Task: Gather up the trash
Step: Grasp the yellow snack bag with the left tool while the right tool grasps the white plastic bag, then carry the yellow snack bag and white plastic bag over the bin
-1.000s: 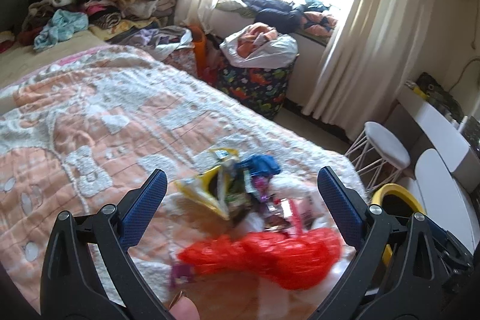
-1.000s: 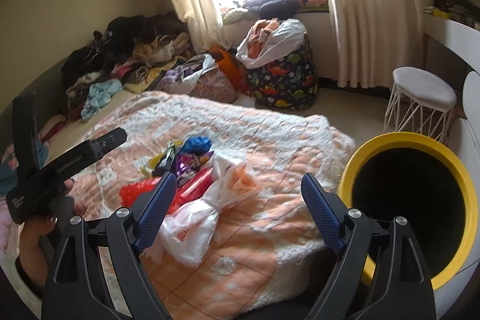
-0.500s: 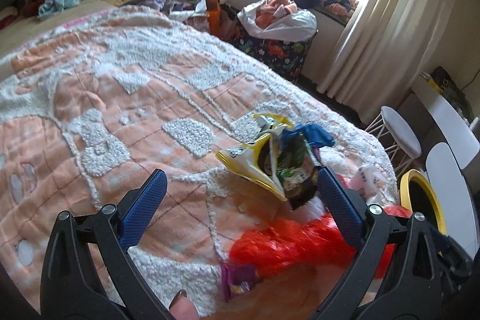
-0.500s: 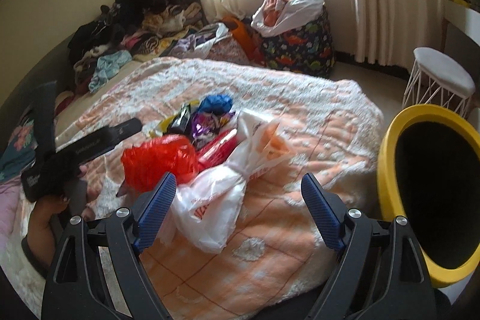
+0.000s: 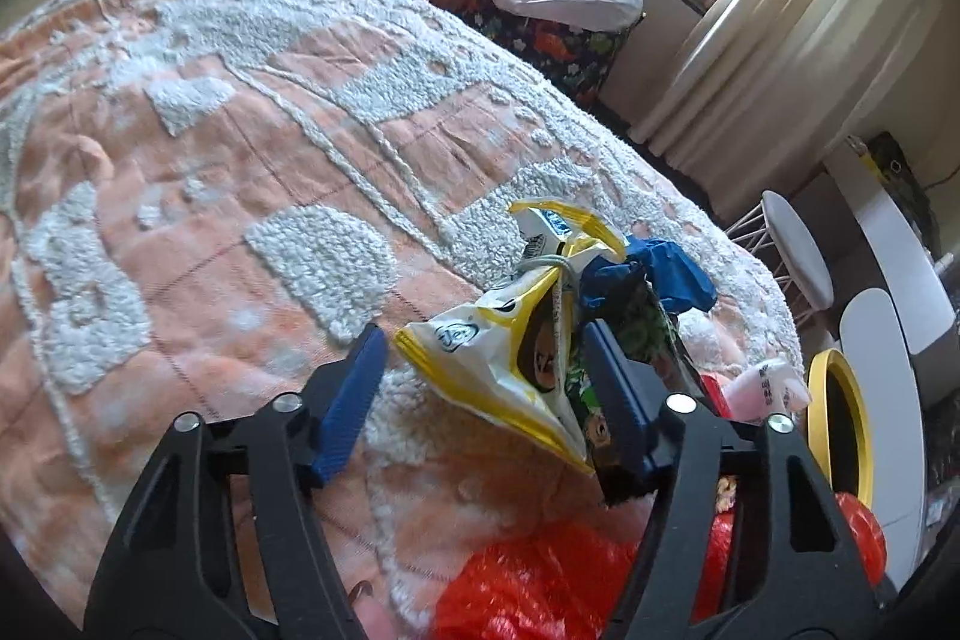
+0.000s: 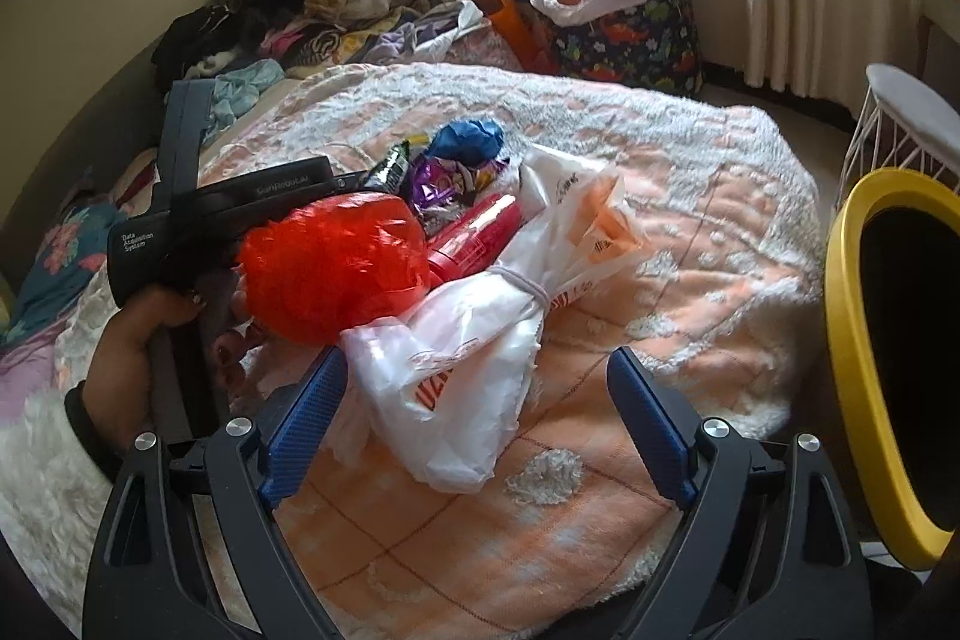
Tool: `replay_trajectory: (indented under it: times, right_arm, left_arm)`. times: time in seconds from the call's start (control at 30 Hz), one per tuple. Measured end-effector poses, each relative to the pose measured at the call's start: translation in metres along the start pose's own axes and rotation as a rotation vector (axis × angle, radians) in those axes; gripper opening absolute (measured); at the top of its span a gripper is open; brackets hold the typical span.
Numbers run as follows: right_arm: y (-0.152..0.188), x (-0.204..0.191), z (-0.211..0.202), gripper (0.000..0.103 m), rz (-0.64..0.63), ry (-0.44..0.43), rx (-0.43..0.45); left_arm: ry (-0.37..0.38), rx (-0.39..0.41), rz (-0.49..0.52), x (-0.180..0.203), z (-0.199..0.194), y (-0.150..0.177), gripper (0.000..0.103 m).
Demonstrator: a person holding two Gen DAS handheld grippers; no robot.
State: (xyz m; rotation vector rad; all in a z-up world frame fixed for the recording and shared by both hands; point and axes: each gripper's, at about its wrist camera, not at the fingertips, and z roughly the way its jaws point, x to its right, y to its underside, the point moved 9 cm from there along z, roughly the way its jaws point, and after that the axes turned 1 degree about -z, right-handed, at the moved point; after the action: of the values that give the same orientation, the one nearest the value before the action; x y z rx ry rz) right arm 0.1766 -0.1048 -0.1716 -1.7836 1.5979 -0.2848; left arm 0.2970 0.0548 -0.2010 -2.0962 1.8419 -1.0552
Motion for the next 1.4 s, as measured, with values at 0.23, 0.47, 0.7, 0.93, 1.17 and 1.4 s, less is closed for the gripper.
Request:
replay_trajectory:
  times: [0.23, 0.47, 0.7, 0.93, 1.17, 1.4]
  right_arm:
    - [0.005, 0.006, 0.010, 0.048, 0.061, -0.083, -0.054]
    - [-0.002, 0.016, -0.017, 0.046, 0.060, -0.093, 0.023]
    - [-0.015, 0.026, -0.041, 0.046, 0.064, -0.093, 0.086]
    - [-0.024, 0.026, -0.061, 0.046, 0.041, -0.099, 0.128]
    - [-0.031, 0.019, -0.077, 0.046, 0.020, -0.109, 0.157]
    - [-0.034, 0.016, -0.091, 0.046, 0.011, -0.112, 0.182]
  left_arm:
    - [-0.001, -0.005, 0.008, 0.007, 0.003, 0.001, 0.030]
    - [-0.012, 0.079, -0.021, 0.003, -0.021, -0.005, 0.026]
    - [-0.025, 0.169, -0.002, 0.006, -0.062, -0.019, 0.026]
    - [-0.018, 0.227, 0.033, 0.023, -0.094, -0.024, 0.026]
    - [-0.012, 0.234, 0.061, 0.040, -0.108, -0.019, 0.026]
    - [-0.002, 0.248, 0.096, 0.062, -0.119, -0.009, 0.026]
